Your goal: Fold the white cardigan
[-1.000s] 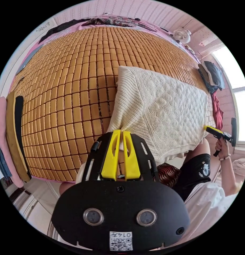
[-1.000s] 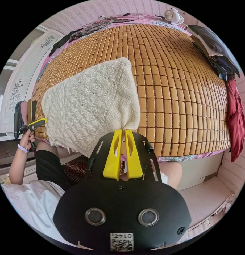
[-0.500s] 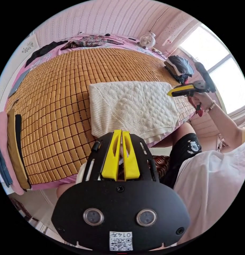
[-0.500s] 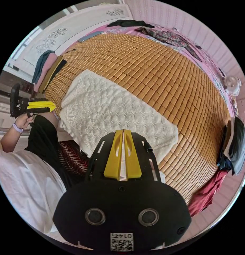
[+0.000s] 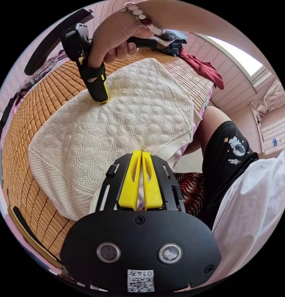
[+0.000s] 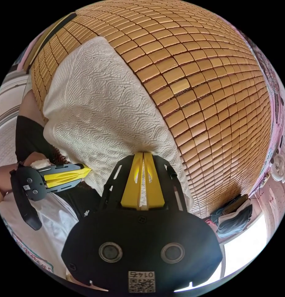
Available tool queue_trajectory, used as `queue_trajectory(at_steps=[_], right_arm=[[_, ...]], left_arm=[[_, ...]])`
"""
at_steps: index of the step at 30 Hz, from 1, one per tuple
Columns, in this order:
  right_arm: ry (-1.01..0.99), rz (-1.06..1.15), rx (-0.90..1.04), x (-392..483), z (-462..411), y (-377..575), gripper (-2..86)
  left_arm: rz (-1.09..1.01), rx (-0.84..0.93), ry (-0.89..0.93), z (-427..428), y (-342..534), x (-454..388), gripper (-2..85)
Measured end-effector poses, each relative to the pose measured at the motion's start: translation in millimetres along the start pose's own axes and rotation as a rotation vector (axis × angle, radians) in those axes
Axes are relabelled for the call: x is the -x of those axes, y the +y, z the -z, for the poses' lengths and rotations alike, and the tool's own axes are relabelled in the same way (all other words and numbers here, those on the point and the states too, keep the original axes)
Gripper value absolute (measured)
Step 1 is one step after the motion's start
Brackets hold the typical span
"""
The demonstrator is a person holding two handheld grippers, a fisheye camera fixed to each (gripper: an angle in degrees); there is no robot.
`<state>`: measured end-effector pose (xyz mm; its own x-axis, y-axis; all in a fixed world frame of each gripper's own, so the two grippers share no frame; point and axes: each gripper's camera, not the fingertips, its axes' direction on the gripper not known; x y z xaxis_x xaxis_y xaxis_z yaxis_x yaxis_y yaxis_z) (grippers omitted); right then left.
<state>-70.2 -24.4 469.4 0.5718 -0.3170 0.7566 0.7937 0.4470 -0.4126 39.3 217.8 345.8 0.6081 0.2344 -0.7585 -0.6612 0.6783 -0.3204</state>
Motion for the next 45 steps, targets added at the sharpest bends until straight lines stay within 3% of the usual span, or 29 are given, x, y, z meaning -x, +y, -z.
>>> queue_trajectory(at_steps=[3, 9, 15, 17, 20, 26, 30, 32, 38, 41, 45], right_arm=[[0.07, 0.047, 0.046, 7.7, -6.1, -5.3, -0.8], [0.123, 0.049, 0.087, 1.3, -8.0, 2.8, -0.8], [0.093, -0.1, -0.191, -25.2, 7.5, 77.7, -0.6], [-0.006, -0.263, -0.493, -44.7, 14.3, 155.9, -0.4], [-0.13, -0.503, -0.678, -65.2, 0.5, 277.3, 1.1], [-0.315, -0.826, -0.653, -75.7, -67.8, 455.2, 9.3], [-0.521, -0.825, -0.62, -86.2, -92.7, 485.9, 8.2], [-0.626, -0.866, -0.606, -101.1, -96.6, 504.2, 2.8], [-0.844, -0.757, -1.009, -118.2, -34.7, 591.3, 1.1], [-0.989, -0.688, -1.135, -125.3, -25.3, 618.8, 1.3], [-1.024, -0.762, -1.101, -129.5, -38.5, 638.6, 2.8]], left_arm=[[0.084, -0.034, 0.045, -5.8, 7.5, 4.1, -1.0], [0.037, -0.016, -0.015, -14.8, 8.3, -10.7, -1.0], [-0.075, -0.027, -0.035, -19.4, 14.7, -18.4, -1.0], [-0.089, -0.05, -0.044, -16.3, 20.8, -21.8, -1.0], [-0.072, -0.082, -0.034, -6.7, 33.1, -27.8, -0.9], [-0.142, -0.252, 0.085, 10.4, 42.1, -51.2, 0.8], [-0.241, -0.294, 0.099, 13.1, 35.7, -73.8, 8.0], [-0.266, -0.282, 0.082, 11.6, 31.7, -82.9, 10.6], [-0.397, -0.322, 0.016, 11.7, 20.2, -114.3, 14.5], [-0.362, -0.283, -0.017, -0.1, 6.2, -115.2, 12.3], [-0.235, -0.166, -0.028, -17.7, 5.9, -100.4, 1.7]])
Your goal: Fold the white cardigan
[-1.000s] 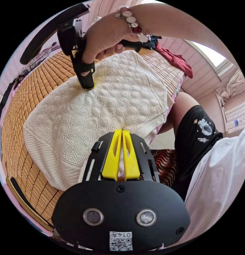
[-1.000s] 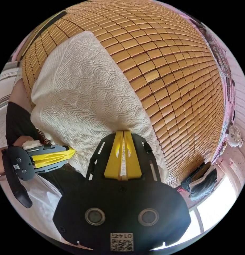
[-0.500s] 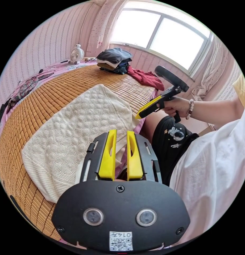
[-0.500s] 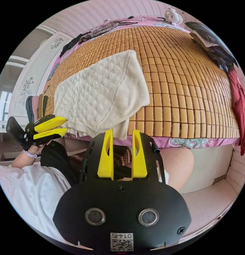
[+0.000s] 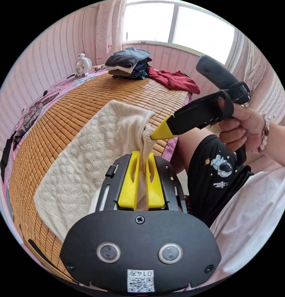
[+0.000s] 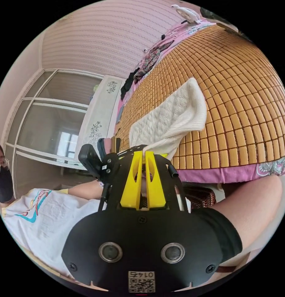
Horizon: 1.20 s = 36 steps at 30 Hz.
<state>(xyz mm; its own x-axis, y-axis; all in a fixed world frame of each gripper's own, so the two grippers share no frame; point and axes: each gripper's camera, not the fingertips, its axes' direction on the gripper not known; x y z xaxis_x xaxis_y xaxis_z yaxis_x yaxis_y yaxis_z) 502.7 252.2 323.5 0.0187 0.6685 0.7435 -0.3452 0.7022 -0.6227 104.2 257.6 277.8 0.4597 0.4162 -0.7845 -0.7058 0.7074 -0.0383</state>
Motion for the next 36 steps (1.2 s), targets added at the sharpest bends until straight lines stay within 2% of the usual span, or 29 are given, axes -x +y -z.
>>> queue_trajectory(at_steps=[5, 7, 11, 15, 19, 24, 26, 29, 33, 35, 36], right_arm=[[-0.114, -0.233, -0.054, -64.8, 16.6, 20.9, 15.8], [-0.19, -0.282, -0.123, -74.5, 17.5, 22.2, 17.3], [-0.251, -0.386, -0.33, -93.8, 13.8, 14.7, 14.9], [-0.23, -0.431, -0.384, -95.2, 5.0, 16.1, 7.4], [-0.159, -0.126, -0.385, -23.9, 22.1, 15.4, 6.1], [0.139, 0.3, -0.194, 91.9, -13.6, 18.0, 6.3], [0.255, 0.481, -0.048, 142.3, -80.0, 26.4, 6.6], [0.4, 0.696, 0.147, 190.9, -194.8, 46.9, 7.3], [0.499, 0.79, 0.352, 203.6, -335.2, 66.5, 9.3], [0.508, 0.838, 0.427, 204.7, -390.6, 80.3, 10.0], [0.499, 0.853, 0.427, 207.0, -396.8, 84.4, 10.1]], left_arm=[[-0.013, -0.023, -0.021, 11.4, 15.5, -5.4, 0.5], [-0.001, -0.028, -0.01, 16.6, 19.6, -3.8, 0.4], [0.005, -0.05, 0.035, 30.2, 32.2, -0.6, 0.2], [-0.007, -0.081, 0.05, 39.4, 43.4, -1.0, 0.3], [-0.004, -0.174, 0.135, 54.0, 44.3, 4.4, 0.5], [0.054, -0.326, 0.237, 80.1, 63.2, 20.8, 0.3], [0.094, -0.348, 0.233, 86.8, 78.7, 30.2, 0.6], [0.156, -0.319, 0.101, 97.4, 112.2, 42.0, 1.7], [0.398, -0.214, 0.015, 104.2, 177.5, 77.7, 4.5], [0.516, -0.174, 0.059, 108.9, 205.3, 95.6, 5.9], [0.583, -0.233, 0.088, 119.6, 222.0, 104.9, 6.2]])
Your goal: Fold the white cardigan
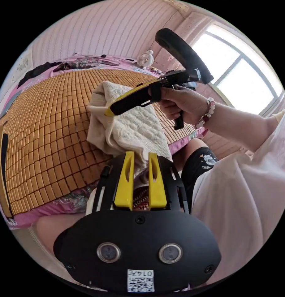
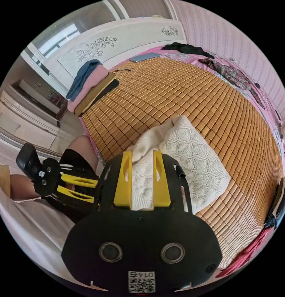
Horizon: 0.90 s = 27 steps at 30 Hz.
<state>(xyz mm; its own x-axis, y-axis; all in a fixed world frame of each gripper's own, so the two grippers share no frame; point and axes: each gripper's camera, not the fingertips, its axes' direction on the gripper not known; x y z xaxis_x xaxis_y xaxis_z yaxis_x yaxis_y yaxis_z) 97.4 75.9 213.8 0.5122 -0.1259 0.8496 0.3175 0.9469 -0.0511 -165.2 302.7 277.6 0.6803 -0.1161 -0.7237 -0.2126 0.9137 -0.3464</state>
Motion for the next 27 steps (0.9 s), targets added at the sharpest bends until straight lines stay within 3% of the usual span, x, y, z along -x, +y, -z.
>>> queue_trajectory(at_steps=[3, 6, 11, 15, 21, 23, 27], right_arm=[[-0.019, 0.054, -0.074, 19.2, -1.4, 2.1, 9.6], [0.0, 0.045, -0.135, 14.1, 0.1, 12.7, 5.4], [0.129, -0.032, -0.049, -23.0, -67.2, -20.5, 0.1], [0.143, -0.048, 0.104, -43.6, -141.8, -64.7, -0.3], [0.051, -0.103, 0.121, -72.1, -171.4, -81.7, -0.4], [-0.006, -0.112, 0.052, -81.6, -155.5, -68.2, -0.3], [-0.087, -0.172, -0.224, -102.2, -96.2, -3.4, 0.7]], left_arm=[[0.024, -0.192, 0.074, 38.0, 6.2, 20.6, 4.8], [0.029, -0.202, 0.02, 42.5, -4.6, 32.8, 3.9], [0.026, -0.072, 0.041, 2.8, -30.0, 37.8, 2.1], [0.027, 0.103, -0.096, -38.2, -32.3, 38.6, -0.5], [0.051, 0.075, -0.073, -27.8, -31.7, 50.6, -0.8], [0.061, 0.088, -0.053, -17.6, -38.5, 52.7, -0.5], [0.036, -0.157, -0.126, 29.7, -48.2, 56.6, 5.6]])
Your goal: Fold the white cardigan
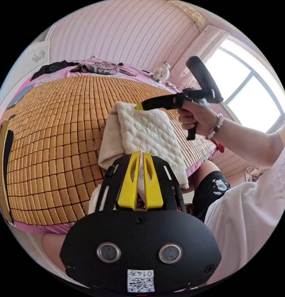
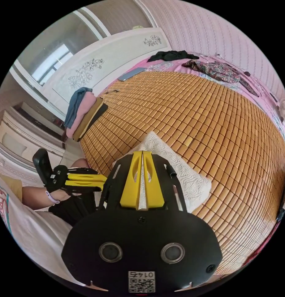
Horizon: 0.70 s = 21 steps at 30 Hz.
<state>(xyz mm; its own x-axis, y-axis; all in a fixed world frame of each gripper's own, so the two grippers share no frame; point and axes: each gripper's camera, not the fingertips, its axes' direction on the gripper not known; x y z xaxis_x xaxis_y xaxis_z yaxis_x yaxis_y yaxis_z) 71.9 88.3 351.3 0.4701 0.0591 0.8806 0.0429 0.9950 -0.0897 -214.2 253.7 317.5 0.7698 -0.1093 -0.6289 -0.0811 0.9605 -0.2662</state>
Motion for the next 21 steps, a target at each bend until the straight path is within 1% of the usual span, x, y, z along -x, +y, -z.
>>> queue_trajectory(at_steps=[1, 2, 3, 4, 5, 6, 8, 10, 12, 15, 17, 19, 21], right_arm=[[0.004, -0.055, -0.063, -16.4, 20.6, 20.8, 3.1], [0.039, -0.121, -0.103, -36.2, 36.0, 42.9, 5.8], [0.065, -0.163, -0.116, -47.2, 41.1, 53.9, 7.3], [0.09, -0.257, -0.129, -70.7, 45.9, 75.0, 10.6], [0.074, -0.354, -0.114, -94.1, 42.8, 93.2, 13.9], [0.051, -0.395, -0.099, -104.5, 38.7, 101.0, 14.7], [-0.029, -0.487, -0.029, -130.9, 12.3, 123.8, 16.7], [-0.09, -0.505, 0.048, -141.8, -12.0, 132.6, 16.3], [-0.178, -0.489, 0.137, -150.7, -34.6, 138.3, 14.4], [-0.166, -0.43, 0.172, -161.8, -38.7, 144.4, 11.4], [-0.178, -0.39, 0.256, -170.7, -40.8, 144.6, 8.9], [-0.225, -0.363, 0.272, -172.4, -38.4, 146.4, 7.3], [-0.226, -0.308, 0.268, -166.8, -31.9, 148.6, 6.6]], left_arm=[[0.016, -0.021, -0.018, 2.4, -2.8, 4.3, 7.4], [0.039, -0.034, -0.048, 1.6, -8.5, 13.9, 11.0], [0.056, -0.03, -0.062, -4.5, -13.5, 23.6, 12.8], [0.067, -0.021, -0.062, -9.1, -15.7, 28.5, 13.8], [0.096, 0.025, -0.045, -20.5, -20.0, 37.5, 15.0], [0.127, 0.11, -0.019, -34.9, -23.5, 45.3, 16.1], [0.164, 0.202, 0.033, -49.0, -24.7, 50.5, 16.7], [0.163, 0.216, 0.029, -46.0, -23.5, 48.0, 16.1], [0.24, 0.287, 0.144, -44.4, -11.1, 51.7, 14.3], [0.305, 0.301, 0.241, -36.3, 13.7, 47.7, 12.8], [0.355, 0.307, 0.273, -34.2, 22.8, 45.8, 11.8], [0.372, 0.297, 0.261, -31.0, 26.5, 43.1, 10.5], [0.373, 0.305, 0.257, -25.2, 25.9, 43.3, 8.9]])
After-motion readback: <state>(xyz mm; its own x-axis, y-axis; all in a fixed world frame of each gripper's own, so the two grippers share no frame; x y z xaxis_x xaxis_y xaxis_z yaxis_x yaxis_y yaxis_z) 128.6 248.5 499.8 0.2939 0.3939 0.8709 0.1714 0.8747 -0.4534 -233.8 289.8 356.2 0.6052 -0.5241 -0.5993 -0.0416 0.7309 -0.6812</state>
